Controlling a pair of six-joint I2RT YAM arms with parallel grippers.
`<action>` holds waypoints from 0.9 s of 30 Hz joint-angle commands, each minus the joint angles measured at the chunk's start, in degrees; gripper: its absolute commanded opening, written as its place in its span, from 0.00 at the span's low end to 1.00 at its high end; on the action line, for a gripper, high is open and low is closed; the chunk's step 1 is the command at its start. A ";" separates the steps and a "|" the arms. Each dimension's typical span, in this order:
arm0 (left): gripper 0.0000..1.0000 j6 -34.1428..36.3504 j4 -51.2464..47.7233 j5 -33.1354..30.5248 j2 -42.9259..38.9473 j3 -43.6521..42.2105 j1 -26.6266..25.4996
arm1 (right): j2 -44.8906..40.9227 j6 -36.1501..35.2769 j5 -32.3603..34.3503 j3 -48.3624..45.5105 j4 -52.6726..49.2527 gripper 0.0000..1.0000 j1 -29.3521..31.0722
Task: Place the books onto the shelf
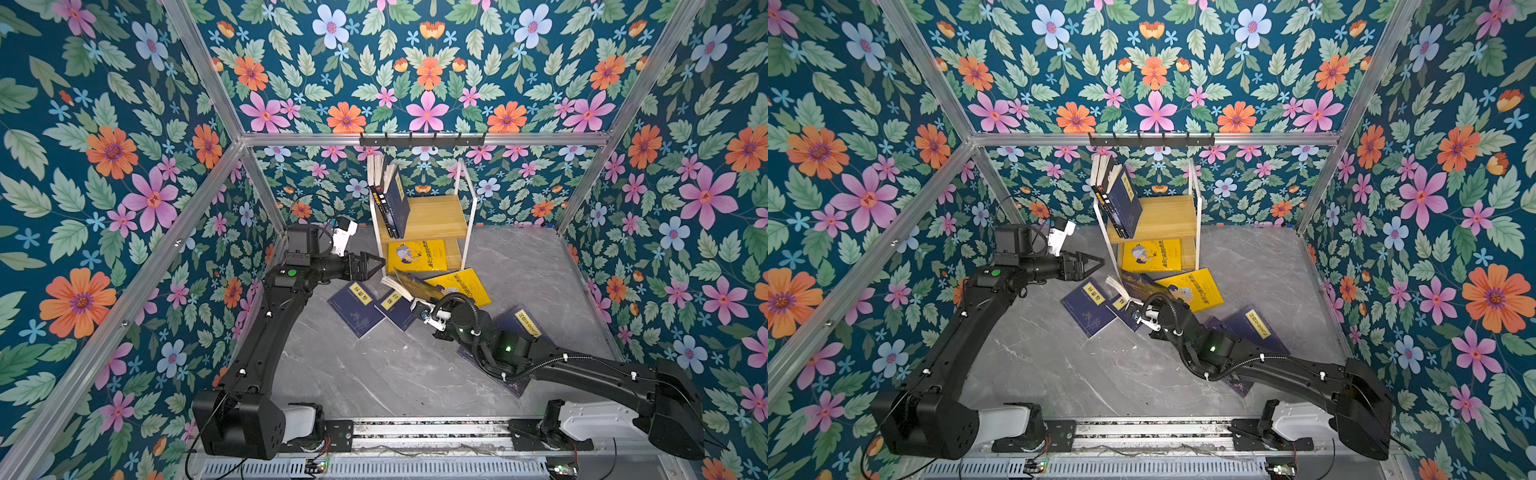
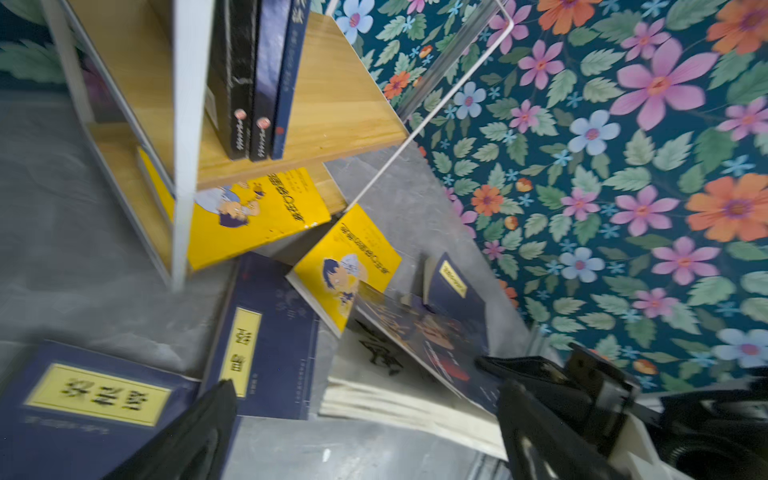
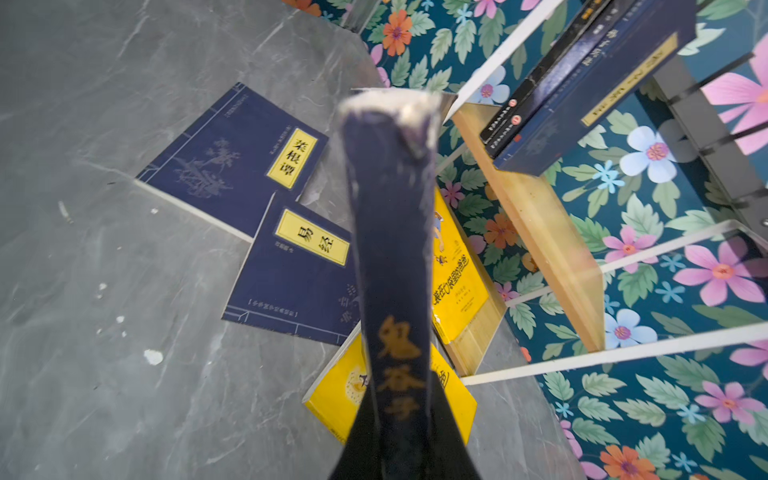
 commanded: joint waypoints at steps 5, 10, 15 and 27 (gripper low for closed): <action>1.00 -12.26 8.54 12.86 0.06 -6.69 -1.22 | 4.23 4.86 7.36 5.57 -0.38 0.00 0.22; 1.00 -17.62 16.06 13.00 0.82 -11.99 -2.41 | 5.39 4.63 6.71 7.56 -1.03 0.00 0.17; 1.00 -19.61 18.61 12.40 2.81 -11.13 -3.39 | 7.51 4.56 4.35 10.28 -2.16 0.00 0.54; 1.00 -21.34 19.67 11.92 4.38 -9.88 -2.96 | 12.30 2.29 4.31 8.68 2.68 0.00 2.15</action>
